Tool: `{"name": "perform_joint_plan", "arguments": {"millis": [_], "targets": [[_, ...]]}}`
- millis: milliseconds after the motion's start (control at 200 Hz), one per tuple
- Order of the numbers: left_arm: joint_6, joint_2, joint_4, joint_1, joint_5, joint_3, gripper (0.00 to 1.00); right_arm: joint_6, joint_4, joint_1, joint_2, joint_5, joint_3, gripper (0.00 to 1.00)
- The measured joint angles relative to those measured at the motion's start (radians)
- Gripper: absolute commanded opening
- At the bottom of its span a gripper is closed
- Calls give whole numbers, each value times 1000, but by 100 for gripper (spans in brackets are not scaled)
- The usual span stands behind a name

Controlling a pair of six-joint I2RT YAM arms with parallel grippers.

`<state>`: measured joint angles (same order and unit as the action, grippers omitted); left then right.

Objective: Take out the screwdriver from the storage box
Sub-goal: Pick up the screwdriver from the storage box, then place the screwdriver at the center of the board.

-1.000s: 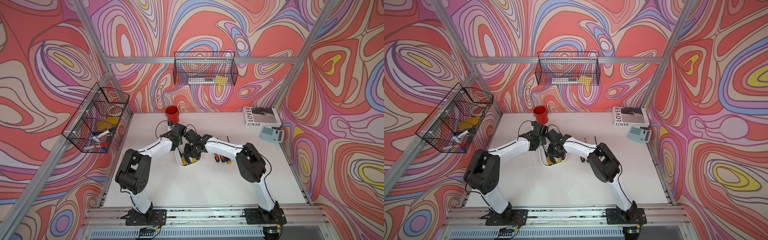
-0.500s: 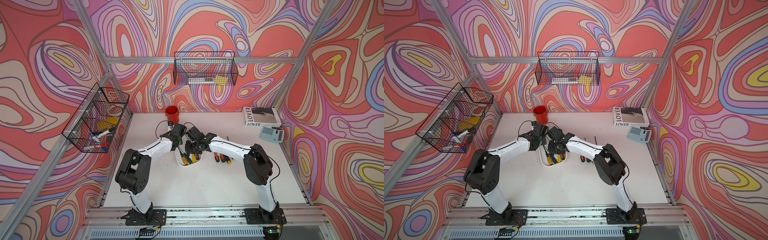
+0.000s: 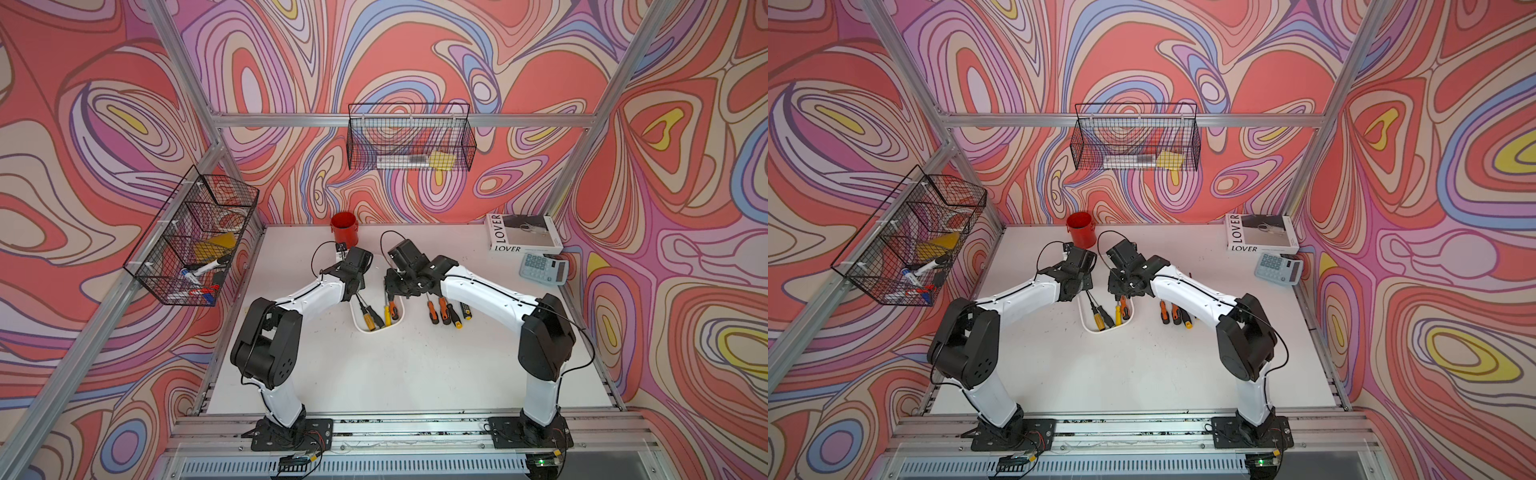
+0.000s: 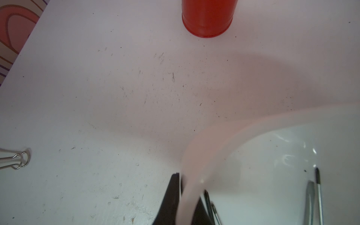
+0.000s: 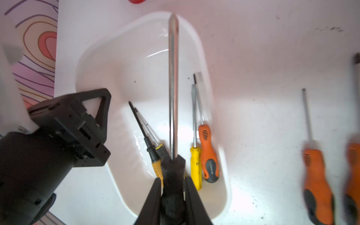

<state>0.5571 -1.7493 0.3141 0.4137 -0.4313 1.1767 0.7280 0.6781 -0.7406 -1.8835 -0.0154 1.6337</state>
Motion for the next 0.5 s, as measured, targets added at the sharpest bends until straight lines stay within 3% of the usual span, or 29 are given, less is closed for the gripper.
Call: {"name": "perform_joint_plan", "arguments": {"millis": [225,496], "targets": [[0,0,1,0,-3,0,0,-108,80,95,26,-39,-23,0],[-6,0,6,0,-15,1,0,-237,200,98,-85,-74,-22,0]]}}
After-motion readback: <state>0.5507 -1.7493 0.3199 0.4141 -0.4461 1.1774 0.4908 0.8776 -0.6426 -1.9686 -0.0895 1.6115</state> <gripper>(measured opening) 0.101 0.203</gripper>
